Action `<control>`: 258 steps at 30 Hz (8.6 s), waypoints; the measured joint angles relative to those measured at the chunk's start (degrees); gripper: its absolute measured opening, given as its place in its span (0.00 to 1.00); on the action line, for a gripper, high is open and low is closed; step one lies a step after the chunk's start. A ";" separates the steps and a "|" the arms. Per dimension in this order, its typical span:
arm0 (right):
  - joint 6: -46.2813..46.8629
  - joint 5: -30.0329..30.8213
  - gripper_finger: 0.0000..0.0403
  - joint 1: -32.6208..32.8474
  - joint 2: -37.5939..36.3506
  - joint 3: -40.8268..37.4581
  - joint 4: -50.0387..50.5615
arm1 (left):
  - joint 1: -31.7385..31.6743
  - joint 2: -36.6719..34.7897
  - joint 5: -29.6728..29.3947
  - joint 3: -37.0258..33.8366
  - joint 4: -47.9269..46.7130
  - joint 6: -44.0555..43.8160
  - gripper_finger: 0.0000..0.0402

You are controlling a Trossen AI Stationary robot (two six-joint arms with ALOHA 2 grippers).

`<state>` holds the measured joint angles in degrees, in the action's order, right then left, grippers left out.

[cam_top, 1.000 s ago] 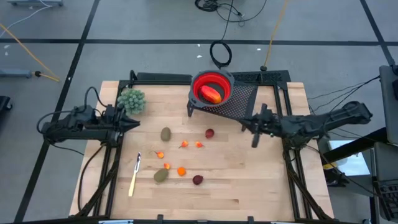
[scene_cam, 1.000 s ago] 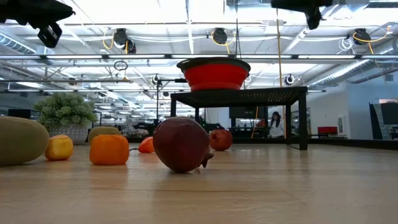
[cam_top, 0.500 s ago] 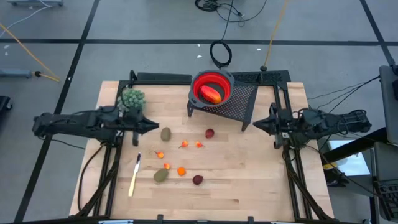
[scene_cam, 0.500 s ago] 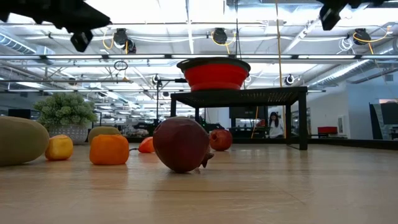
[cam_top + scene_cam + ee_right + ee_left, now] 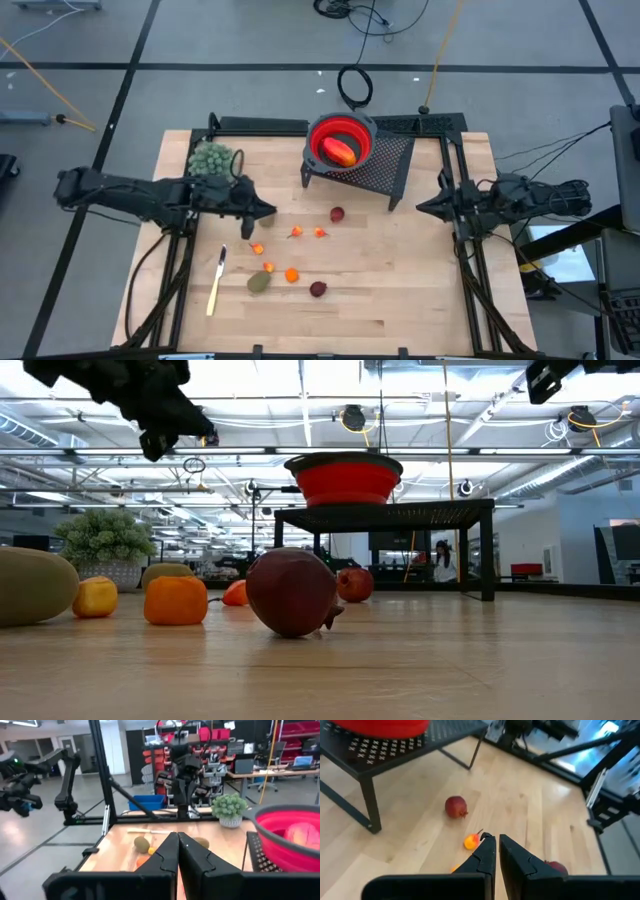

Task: Pick & Place Fruit
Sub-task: Put the top kiwi into the red strainer bowl on the shelf

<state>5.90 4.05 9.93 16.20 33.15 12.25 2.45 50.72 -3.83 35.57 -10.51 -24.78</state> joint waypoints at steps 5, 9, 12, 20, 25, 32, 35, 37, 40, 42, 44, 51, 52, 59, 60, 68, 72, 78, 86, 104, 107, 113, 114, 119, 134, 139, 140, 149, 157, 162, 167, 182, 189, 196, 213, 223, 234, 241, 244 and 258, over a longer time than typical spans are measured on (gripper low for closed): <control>1.67 -4.51 0.00 0.00 -1.20 0.00 2.13 | 1.65 4.49 -2.31 5.70 -6.43 -2.24 0.05; 3.96 -7.23 0.00 0.02 -1.13 -0.18 3.98 | 2.61 7.68 -3.25 8.72 -9.02 -5.25 0.05; 5.29 -7.22 0.00 0.02 -0.95 -1.51 3.88 | 3.22 9.93 -3.29 10.20 -10.90 -8.45 0.05; 6.34 -7.03 0.00 0.02 -0.93 -6.25 2.19 | 4.16 15.67 -2.95 11.87 -16.06 -18.46 0.05; 6.27 -4.90 0.00 -0.42 -0.93 -8.07 2.22 | 4.00 18.04 -0.96 12.28 -16.93 -23.32 0.05; 5.28 -4.04 0.00 -1.84 -0.93 -9.55 2.21 | 3.69 20.40 1.29 12.28 -16.86 -28.82 0.05; 4.62 -4.06 0.00 -2.30 -0.93 -9.55 2.19 | 2.67 20.40 1.23 12.28 -16.77 -29.81 0.05; 3.48 -4.06 0.00 -2.53 -0.93 -9.55 2.19 | 1.76 20.40 1.01 12.28 -16.79 -30.75 0.05; 2.32 -4.08 0.00 -2.60 -0.93 -9.55 2.19 | 0.09 20.39 0.76 12.28 -16.86 -32.18 0.05; 2.22 -4.08 0.00 -2.62 -0.93 -9.55 2.19 | -0.94 20.39 0.49 12.28 -17.71 -33.07 0.05; 2.20 -4.08 0.00 -2.62 -0.93 -9.57 2.19 | -1.90 20.39 -0.50 12.28 -19.17 -34.57 0.05; 2.20 -4.08 0.00 -2.62 -0.93 -9.57 2.19 | -4.96 20.39 -1.78 12.26 -26.64 -38.91 0.05; 2.20 -4.08 0.00 -2.62 -0.93 -9.57 2.19 | -5.19 20.39 -1.77 12.26 -26.97 -38.86 0.05; 2.31 -4.10 0.00 -2.62 -0.93 -9.57 2.19 | -5.70 20.37 -1.73 12.26 -26.66 -35.33 0.05; 2.33 -4.10 0.00 -2.62 -0.93 -9.57 2.19 | -5.70 20.37 -1.71 12.26 -26.64 -35.32 0.05; 2.36 -4.10 0.00 -2.62 -0.93 -9.57 2.19 | -5.70 20.37 -0.68 12.26 -26.57 -33.30 0.05; 2.37 -4.10 0.00 -2.62 -0.93 -9.57 2.19 | -5.70 20.37 -0.72 12.26 -26.62 -33.50 0.05; 2.38 -4.10 0.00 -2.62 -0.93 -9.57 2.19 | -5.70 20.37 -1.93 12.24 -26.95 -34.23 0.07; 2.38 -4.10 0.00 -2.62 -0.93 -9.57 2.19 | -5.70 20.37 -4.29 12.24 -27.02 -36.87 0.33; 2.38 -4.10 0.00 -2.62 -0.91 -9.57 2.20 | -5.70 20.57 -5.84 10.93 -29.33 -36.35 0.72; 2.38 -4.09 0.00 -2.62 -0.93 -9.57 2.21 | -5.70 20.57 -5.82 9.17 -29.50 -38.38 0.73; 2.40 -3.78 0.00 -2.62 -0.91 -9.57 2.19 | -5.70 20.59 -5.82 6.73 -28.24 -43.29 0.73; 2.40 -3.58 0.00 -2.62 -0.91 -9.57 2.19 | -5.70 20.59 -5.82 6.34 -27.44 -43.50 0.73; 2.84 -2.18 0.00 -2.60 -0.93 -9.57 2.19 | -5.70 20.59 -5.82 4.26 -23.46 -43.25 0.73; 3.89 -2.17 0.00 -2.60 -0.91 -9.57 1.88 | -5.70 23.13 -5.82 0.51 -17.39 -43.01 0.73; 3.84 -2.16 0.00 -2.60 -0.91 -9.57 -0.47 | -5.70 28.83 -3.83 0.51 -14.74 -41.72 0.73; 3.82 -2.16 0.00 -2.60 -0.91 -9.57 -1.13 | -5.70 29.86 -3.47 0.52 -14.83 -41.47 0.73; 3.89 -2.17 0.00 -2.60 -0.91 -9.57 -1.64 | -5.66 32.78 -1.26 0.76 -14.44 -43.30 0.73; 3.90 -2.18 0.00 -2.60 -0.91 -9.57 -1.70 | -5.63 32.61 -2.01 0.70 -14.27 -41.86 0.73; 3.91 -2.18 0.00 -2.60 -0.91 -9.57 -1.70 | -5.59 32.64 -2.24 0.68 -14.28 -40.19 0.73; 3.91 -2.20 0.00 -2.60 -0.91 -9.57 -1.70 | -5.63 32.72 -3.94 0.63 -14.22 -39.91 0.73; 3.91 -2.20 0.00 -2.60 -0.91 -9.57 -1.70 | -5.66 32.72 -4.72 0.52 -12.98 -37.95 0.50; 3.91 -2.20 0.00 -2.60 -0.91 -9.57 -1.70 | -5.67 31.27 -3.68 0.46 -12.96 -35.61 0.52; 3.93 -2.21 0.00 -2.60 -0.91 -9.57 -1.70 | -5.66 23.71 -3.74 0.50 -6.81 -24.68 0.53; 1.01 -2.12 0.00 -2.60 -0.93 -9.57 -1.68 | -0.68 6.98 -3.61 0.54 31.47 8.04 0.51; -1.21 -2.14 0.00 -2.61 -0.93 -9.57 -1.68 | 1.82 6.88 2.95 0.55 49.13 19.29 0.52; -1.25 -2.14 0.00 -2.61 -0.93 -9.57 -1.68 | 2.19 6.88 15.12 0.59 63.43 22.12 0.53; -2.30 -2.16 0.00 -2.62 -0.93 -9.57 -1.66 | 2.19 6.91 21.44 0.59 65.28 25.05 0.53; -2.28 -2.18 0.00 -2.60 -0.93 -9.57 -1.66 | 2.23 6.91 22.28 0.59 66.17 25.60 0.53; -2.28 -2.18 0.00 -2.60 -0.93 -9.57 -1.64 | 2.19 6.89 20.27 0.61 74.10 16.23 0.53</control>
<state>3.62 1.87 7.33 15.27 23.57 10.61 4.64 57.61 16.44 36.18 63.59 -8.55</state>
